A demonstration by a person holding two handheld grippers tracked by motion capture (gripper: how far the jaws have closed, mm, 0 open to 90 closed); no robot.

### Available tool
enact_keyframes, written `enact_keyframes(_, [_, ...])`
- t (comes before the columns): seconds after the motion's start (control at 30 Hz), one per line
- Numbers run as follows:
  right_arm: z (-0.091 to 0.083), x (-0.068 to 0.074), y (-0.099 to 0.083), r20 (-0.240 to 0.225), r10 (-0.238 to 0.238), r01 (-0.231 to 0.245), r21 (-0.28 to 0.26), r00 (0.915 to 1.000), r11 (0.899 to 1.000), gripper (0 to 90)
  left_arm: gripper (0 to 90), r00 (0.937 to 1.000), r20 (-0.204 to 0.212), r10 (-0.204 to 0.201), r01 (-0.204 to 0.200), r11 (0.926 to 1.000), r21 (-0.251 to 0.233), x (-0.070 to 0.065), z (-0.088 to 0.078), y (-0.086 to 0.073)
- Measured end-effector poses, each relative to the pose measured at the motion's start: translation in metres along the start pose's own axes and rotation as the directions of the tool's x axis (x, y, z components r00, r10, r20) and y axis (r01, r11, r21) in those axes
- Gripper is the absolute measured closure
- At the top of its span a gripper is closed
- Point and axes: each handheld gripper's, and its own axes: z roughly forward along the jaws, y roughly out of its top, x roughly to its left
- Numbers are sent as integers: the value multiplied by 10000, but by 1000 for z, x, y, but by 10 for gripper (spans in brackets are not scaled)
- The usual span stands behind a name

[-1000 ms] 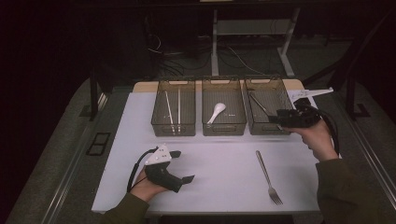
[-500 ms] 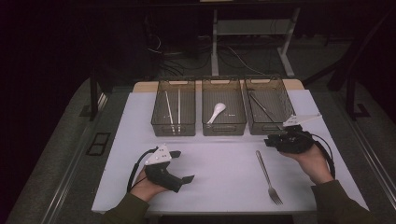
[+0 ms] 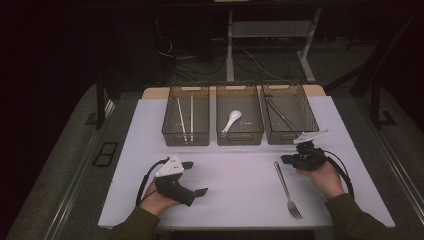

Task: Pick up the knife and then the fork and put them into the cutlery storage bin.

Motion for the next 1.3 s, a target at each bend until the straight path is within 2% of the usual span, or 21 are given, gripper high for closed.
enact_keyframes(0.33, [15,0,-1,93,143,-146,357,9999,9993,898,0,10000,0,-1,1,10000,1,0,0,0])
enact_keyframes(0.77, [21,4,2,-115,121,-117,340,9999,9994,898,0,10000,0,-2,2,10000,9,0,1,0])
enact_keyframes(1.0, [28,17,7,-537,-73,93,363,9985,9993,898,0,10000,1,3,-3,10000,2,0,1,0])
enact_keyframes(1.17, [34,33,12,-847,-544,583,445,9949,9973,898,0,10000,1,7,-7,10000,7,0,0,0])
enact_keyframes(1.3, [39,48,16,-1184,-998,1063,498,9879,9931,898,0,10000,-1,-2,2,10000,0,0,0,0])
